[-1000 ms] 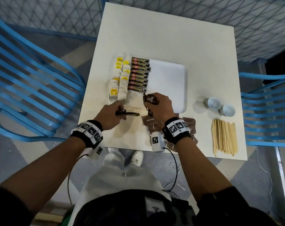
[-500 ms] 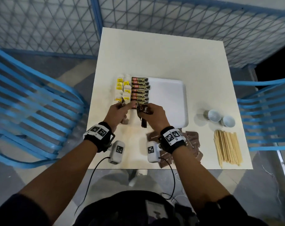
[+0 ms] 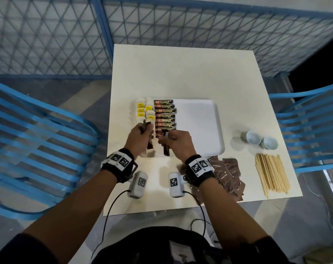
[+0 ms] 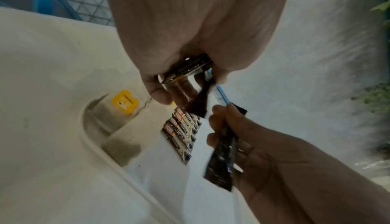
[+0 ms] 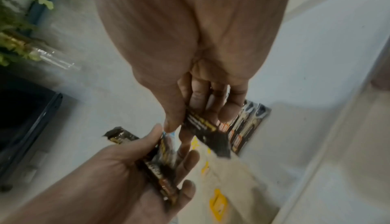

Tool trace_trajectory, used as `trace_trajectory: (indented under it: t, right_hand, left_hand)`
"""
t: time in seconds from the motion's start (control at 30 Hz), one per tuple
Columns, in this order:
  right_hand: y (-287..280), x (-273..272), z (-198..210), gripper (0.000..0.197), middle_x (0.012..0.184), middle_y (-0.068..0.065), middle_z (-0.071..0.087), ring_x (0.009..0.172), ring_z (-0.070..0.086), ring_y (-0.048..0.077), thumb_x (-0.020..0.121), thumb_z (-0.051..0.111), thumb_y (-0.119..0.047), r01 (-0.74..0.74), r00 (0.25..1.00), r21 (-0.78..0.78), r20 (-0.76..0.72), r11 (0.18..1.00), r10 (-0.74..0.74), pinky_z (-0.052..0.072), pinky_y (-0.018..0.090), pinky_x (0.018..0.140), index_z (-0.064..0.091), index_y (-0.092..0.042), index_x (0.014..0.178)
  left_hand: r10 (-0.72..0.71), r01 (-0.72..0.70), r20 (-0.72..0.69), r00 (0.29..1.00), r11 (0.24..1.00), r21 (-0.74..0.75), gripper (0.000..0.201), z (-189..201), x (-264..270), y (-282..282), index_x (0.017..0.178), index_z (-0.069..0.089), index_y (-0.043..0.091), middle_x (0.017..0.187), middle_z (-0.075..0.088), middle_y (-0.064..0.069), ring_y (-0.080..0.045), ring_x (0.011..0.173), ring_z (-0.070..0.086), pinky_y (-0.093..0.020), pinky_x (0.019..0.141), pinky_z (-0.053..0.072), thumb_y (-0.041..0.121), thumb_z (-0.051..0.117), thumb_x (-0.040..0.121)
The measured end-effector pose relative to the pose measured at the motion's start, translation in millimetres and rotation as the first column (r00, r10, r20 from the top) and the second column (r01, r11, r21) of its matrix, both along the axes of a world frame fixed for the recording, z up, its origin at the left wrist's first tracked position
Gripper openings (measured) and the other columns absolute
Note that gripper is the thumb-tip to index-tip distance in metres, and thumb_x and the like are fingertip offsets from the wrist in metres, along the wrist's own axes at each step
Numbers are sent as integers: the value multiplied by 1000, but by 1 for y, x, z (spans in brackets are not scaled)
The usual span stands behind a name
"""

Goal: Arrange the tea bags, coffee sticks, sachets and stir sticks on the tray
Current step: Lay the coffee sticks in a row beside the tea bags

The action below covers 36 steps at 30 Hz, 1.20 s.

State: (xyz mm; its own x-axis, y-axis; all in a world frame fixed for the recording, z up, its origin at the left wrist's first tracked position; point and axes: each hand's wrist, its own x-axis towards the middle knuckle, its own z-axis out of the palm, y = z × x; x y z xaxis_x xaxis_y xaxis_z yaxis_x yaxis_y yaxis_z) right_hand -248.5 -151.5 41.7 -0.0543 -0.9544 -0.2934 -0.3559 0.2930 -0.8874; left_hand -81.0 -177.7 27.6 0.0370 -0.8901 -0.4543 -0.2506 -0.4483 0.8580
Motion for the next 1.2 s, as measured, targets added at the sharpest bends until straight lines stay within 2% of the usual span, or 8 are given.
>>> trace_trajectory:
  t: [0.1, 0.27, 0.37, 0.57, 0.83, 1.0, 1.1, 1.2]
  right_hand:
    - [-5, -5, 4, 7, 69, 3, 69, 57, 66, 12, 91, 72, -18, -12, 1000, 6, 9, 1000, 12, 52, 24, 63, 77, -14, 96]
    - [-9, -7, -4, 31, 104, 12, 60, 98, 60, 26, 98, 61, -16, -220, 945, -106, -272, 970, 184, 37, 16, 82, 67, -9, 128]
    - [-11, -11, -7, 33, 111, 12, 68, 106, 65, 27, 92, 68, -8, -240, 949, -163, -246, 957, 196, 49, 27, 94, 70, -12, 124]
    - [-21, -20, -2, 34, 99, 0, 75, 84, 65, -6, 79, 84, -11, -142, 989, -153, -69, 978, 133, 45, 5, 74, 74, -13, 111]
    - [-25, -31, -2, 22, 85, -1, 75, 70, 64, 6, 81, 81, -8, -97, 966, -13, 239, 995, 98, 48, 17, 67, 78, -8, 102]
    - [-25, -40, -20, 23, 84, 15, 67, 71, 63, 22, 94, 59, 5, 8, 818, 202, 562, 979, -123, 53, 31, 73, 69, 6, 115]
    - [-22, -40, -19, 27, 84, 19, 69, 75, 70, 27, 99, 48, 6, 0, 784, 240, 602, 971, -149, 60, 34, 79, 61, 13, 122]
    - [-22, -38, -22, 26, 94, 26, 70, 81, 73, 30, 101, 49, 1, 5, 859, 205, 501, 979, -109, 61, 42, 85, 64, 4, 122]
  left_hand:
    - [55, -49, -114, 992, 997, 52, 21, 0, 2, -3, 95, 61, 17, 86, 74, -8, -29, 73, 70, -38, 69, 54, 31, 50, 107]
    - [152, -125, -181, 972, 981, 150, 5, -1, 2, -3, 101, 57, 8, 69, 46, -5, -18, 50, 38, -28, 50, 30, 12, 55, 102]
    - [159, -110, -251, 955, 973, 201, 12, 2, -2, -1, 101, 59, 10, 61, 43, 2, -15, 42, 31, -25, 46, 23, 19, 65, 97]
    - [144, -102, -287, 947, 982, 156, 24, 12, -8, 4, 92, 74, 11, 58, 35, -2, -16, 42, 25, -27, 47, 21, 34, 79, 88]
    - [146, -134, -262, 954, 989, 63, 25, 1, -5, 3, 99, 71, -2, 48, 40, -8, -20, 38, 32, -25, 42, 28, 19, 79, 88]
    - [183, -172, -260, 948, 983, 65, 13, -10, -3, 5, 89, 73, 9, 53, 43, -7, -19, 38, 33, -24, 44, 29, 20, 79, 88]
    - [211, -199, -229, 950, 977, 76, 16, -14, -5, 6, 85, 71, 8, 51, 42, -7, -18, 38, 32, -23, 44, 28, 21, 80, 87]
    - [219, -206, -198, 956, 975, 86, 17, -16, -7, 6, 82, 70, 10, 44, 41, -3, -17, 36, 31, -24, 43, 28, 22, 80, 88]
